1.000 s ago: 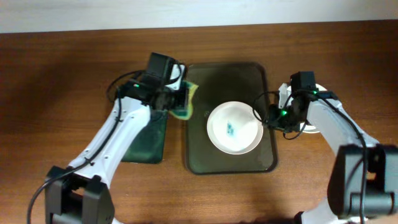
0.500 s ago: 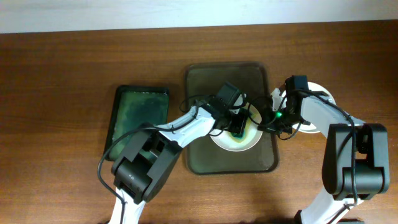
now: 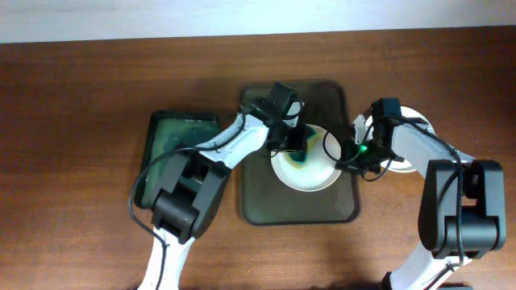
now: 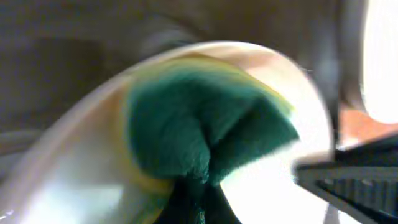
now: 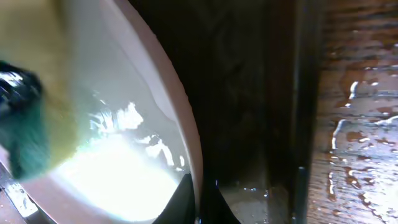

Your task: Clean dirty plates on tray and stack at the side

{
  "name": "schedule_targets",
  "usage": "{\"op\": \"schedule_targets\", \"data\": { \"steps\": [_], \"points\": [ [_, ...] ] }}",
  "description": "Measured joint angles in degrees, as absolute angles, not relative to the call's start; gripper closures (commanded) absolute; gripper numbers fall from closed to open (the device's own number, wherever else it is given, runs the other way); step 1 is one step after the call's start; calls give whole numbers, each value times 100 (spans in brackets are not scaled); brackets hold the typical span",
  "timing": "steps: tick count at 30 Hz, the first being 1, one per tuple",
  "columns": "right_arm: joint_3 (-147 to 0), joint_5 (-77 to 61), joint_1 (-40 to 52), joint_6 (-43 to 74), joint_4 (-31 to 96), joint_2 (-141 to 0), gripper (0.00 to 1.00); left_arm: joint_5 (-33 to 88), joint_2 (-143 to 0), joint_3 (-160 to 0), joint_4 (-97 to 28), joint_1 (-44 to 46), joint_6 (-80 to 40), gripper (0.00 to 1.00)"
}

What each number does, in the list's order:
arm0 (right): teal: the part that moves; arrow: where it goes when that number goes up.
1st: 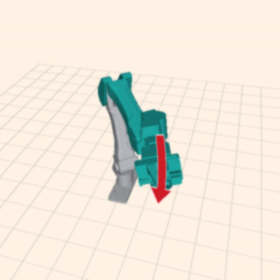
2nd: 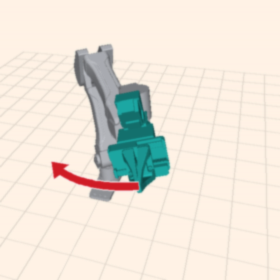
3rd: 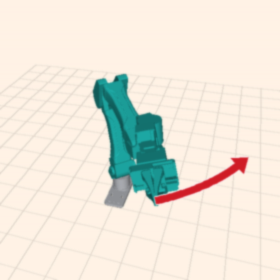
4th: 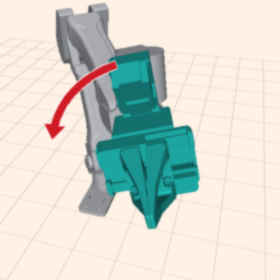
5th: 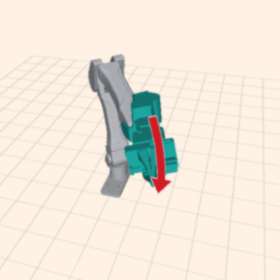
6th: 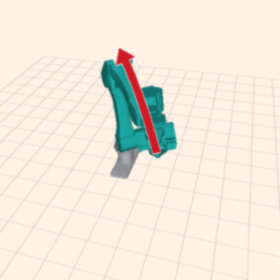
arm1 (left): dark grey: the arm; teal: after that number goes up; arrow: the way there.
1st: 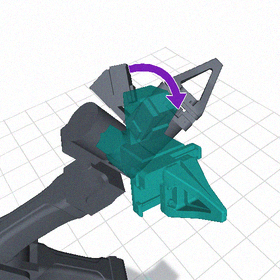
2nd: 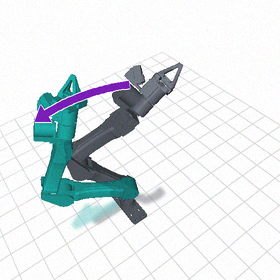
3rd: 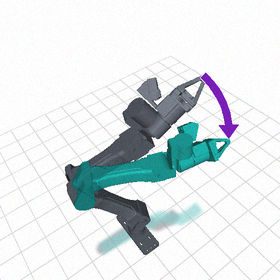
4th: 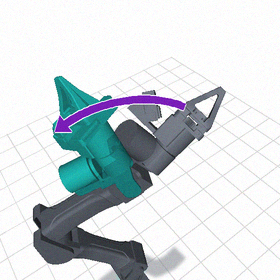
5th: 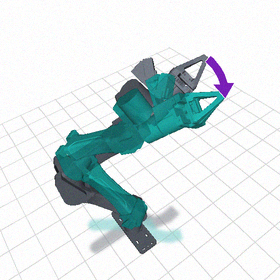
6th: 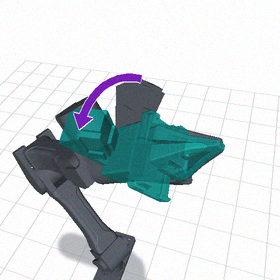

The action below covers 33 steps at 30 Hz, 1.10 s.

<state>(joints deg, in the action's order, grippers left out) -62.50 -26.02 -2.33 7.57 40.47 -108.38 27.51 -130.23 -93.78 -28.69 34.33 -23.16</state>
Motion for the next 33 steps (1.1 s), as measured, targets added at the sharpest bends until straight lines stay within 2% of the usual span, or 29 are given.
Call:
{"op": "schedule_targets", "data": {
  "steps": [7,11,13,17,20,23,25,26,28,30,32,33],
  "points": [
    [-6252,-2598,-233,755,4049,-10838,95,3607,-13176,-9397,-2759,3708,-1944,100],
    [-6252,-2641,-220,746,4053,-10840,95,3542,-13176,-9638,-3745,3721,-1599,100],
    [-6252,-2716,-126,729,4018,-10862,95,2766,-13061,-9765,-4340,3693,-1649,100],
    [-6252,-2757,-119,733,3999,-10873,95,281,-12761,-9784,-4930,3662,-1898,100],
    [-6252,-2757,-119,729,3999,-10873,95,193,-12757,-9826,-5009,3651,-2126,100],
    [-6252,-2757,-119,731,3999,-10873,95,1485,-12717,-9859,-5089,3306,-2012,100],
    [-6252,-2759,-119,729,3999,-10873,95,1887,-12195,-9856,-5561,3151,-1715,100],
    [-6252,-2757,-119,733,4001,-10873,95,1861,-11902,-9856,-5754,3057,-1634,100],
    [-6252,-2757,-119,731,3999,-10873,95,1380,-10606,-9942,-6368,2318,-1492,100],
    [-6252,-2757,-119,731,3999,-10873,95,919,-10204,-10022,-6904,1767,-1428,100],
    [-6252,-2757,-119,731,3999,-10873,95,287,-10261,-9544,-6820,1072,-1426,100],
    [-6252,-2757,-119,733,3999,-10873,95,119,-10280,-9100,-6366,860,-1420,100]
  ]
}}
